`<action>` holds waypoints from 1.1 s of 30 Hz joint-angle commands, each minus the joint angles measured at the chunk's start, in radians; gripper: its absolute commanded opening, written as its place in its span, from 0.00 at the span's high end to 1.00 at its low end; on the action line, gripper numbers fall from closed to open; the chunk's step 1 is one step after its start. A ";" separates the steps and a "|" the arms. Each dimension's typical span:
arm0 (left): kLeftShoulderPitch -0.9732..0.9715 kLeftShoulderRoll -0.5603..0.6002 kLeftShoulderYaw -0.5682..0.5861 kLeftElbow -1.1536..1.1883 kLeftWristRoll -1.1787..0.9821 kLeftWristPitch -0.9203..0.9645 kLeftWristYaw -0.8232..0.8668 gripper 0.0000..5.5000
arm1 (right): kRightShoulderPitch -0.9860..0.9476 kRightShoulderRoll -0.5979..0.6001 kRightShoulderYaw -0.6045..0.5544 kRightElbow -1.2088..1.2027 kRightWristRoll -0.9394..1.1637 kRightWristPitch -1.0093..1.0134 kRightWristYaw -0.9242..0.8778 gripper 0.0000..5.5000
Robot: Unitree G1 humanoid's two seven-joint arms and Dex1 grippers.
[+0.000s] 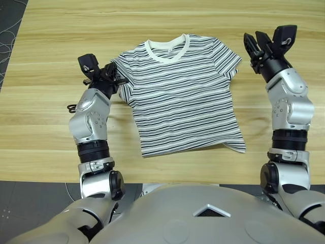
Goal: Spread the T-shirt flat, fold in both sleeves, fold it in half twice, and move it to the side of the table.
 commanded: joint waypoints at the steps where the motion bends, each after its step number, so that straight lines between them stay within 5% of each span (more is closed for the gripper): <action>1: -0.001 -0.014 -0.086 -0.020 0.044 0.032 -0.014 0.98 | -0.019 0.005 0.004 0.007 -0.004 -0.005 -0.004 0.66; 12: -0.083 -0.076 -0.246 -0.018 0.113 0.015 -0.035 0.98 | -0.025 0.020 0.019 0.061 -0.016 -0.034 -0.002 0.66; 23: -0.207 -0.088 -0.272 0.368 0.232 -0.160 -0.048 0.98 | -0.022 0.031 0.028 0.074 -0.013 -0.050 -0.002 0.66; 29: -0.196 -0.081 -0.307 0.393 0.277 -0.182 -0.086 0.98 | -0.025 0.029 0.021 0.080 -0.012 -0.053 -0.004 0.66; 33: -0.199 -0.082 -0.295 0.382 0.278 -0.186 -0.095 0.87 | -0.026 0.030 0.019 0.086 -0.012 -0.057 -0.003 0.66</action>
